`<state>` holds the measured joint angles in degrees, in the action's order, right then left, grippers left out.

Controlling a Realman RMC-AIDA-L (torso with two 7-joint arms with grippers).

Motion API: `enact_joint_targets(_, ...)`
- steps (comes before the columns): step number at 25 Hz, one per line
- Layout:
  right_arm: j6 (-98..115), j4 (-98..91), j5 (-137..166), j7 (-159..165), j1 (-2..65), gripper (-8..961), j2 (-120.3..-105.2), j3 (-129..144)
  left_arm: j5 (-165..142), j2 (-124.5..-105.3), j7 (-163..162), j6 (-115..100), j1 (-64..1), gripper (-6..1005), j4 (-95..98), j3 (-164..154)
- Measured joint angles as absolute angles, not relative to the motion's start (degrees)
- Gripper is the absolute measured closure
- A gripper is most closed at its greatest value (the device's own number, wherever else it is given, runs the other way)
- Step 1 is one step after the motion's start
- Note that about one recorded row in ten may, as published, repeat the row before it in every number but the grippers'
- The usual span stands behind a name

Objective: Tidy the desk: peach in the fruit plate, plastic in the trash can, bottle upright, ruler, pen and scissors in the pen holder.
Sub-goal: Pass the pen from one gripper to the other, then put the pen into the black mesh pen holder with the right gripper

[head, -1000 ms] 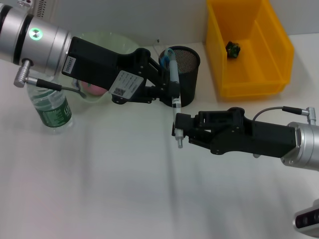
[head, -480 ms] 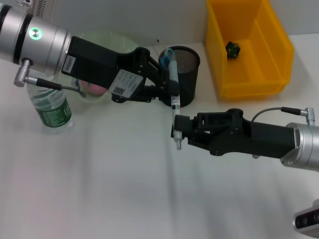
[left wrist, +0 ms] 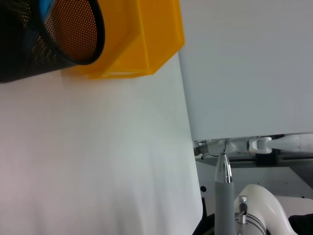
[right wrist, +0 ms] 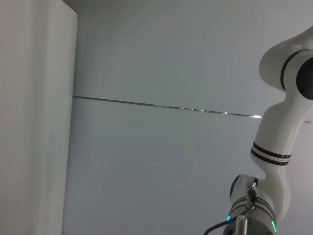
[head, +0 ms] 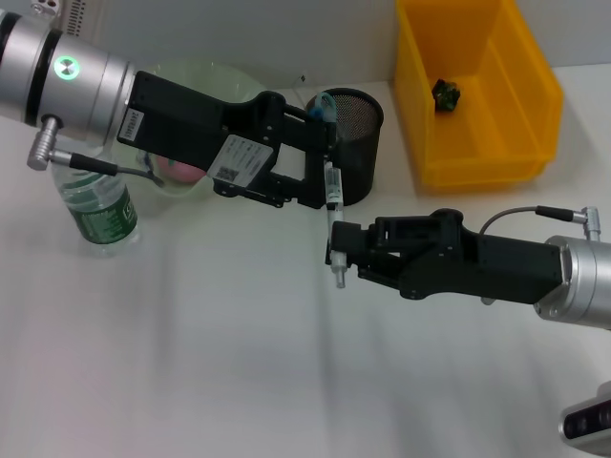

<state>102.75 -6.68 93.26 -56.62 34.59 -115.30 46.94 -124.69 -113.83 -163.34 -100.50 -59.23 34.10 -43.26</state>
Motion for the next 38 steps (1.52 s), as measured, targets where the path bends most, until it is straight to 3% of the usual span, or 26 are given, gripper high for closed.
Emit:
enact_joint_targets(11, 103.9, -4.88, 90.47, -48.69, 33.43, 746, -115.45, 45.83, -121.45, -113.69, -159.49, -100.75, -55.64, 261, 34.58, -42.9)
enact_joint_targets(13, 104.92, -5.08, 89.5, -45.26, 32.79, 745, -115.63, 45.04, -121.45, -113.69, -159.49, -100.75, -55.64, 238, 34.58, -42.9)
enact_joint_targets(14, 105.55, -5.23, 89.03, -43.13, 32.43, 745, -115.72, 44.28, -115.88, -112.34, -153.54, -100.22, -51.61, 227, 34.42, -42.65)
enact_joint_targets(21, 108.56, -7.3, 87.28, -24.16, 30.06, 741, -117.11, 33.42, -110.39, -112.22, -143.19, -101.61, -47.94, 204, 35.0, -42.87)
enact_joint_targets(26, 108.08, -11.34, 86.76, -6.44, 29.34, 739, -118.63, 25.22, -110.2, -113.99, -132.69, -104.54, -46.62, 204, 35.1, -43.12)
enact_joint_targets(28, 107.55, -12.26, 86.73, -0.16, 29.8, 738, -118.92, 22.57, -110.21, -115.61, -125.32, -103.72, -44.98, 204, 35.65, -42.93)
enact_joint_targets(31, 105.49, -12.44, 86.65, 7.89, 31.11, 737, -118.97, 20.34, -110.22, -115.88, -123.38, -103.29, -44.39, 204, 35.68, -42.8)
enact_joint_targets(34, 101.87, -12.49, 86.56, 14.19, 32.74, 735, -118.99, 19.96, -110.12, -117.93, -108.02, -100.58, -41.1, 205, 35.76, -42.61)
enact_joint_targets(38, 95.25, -12.63, 86.55, 23.2, 35.56, 733, -119.0, 20.25, -109.05, -118.55, -97.84, -99.83, -39.56, 205, 34.42, -43.06)
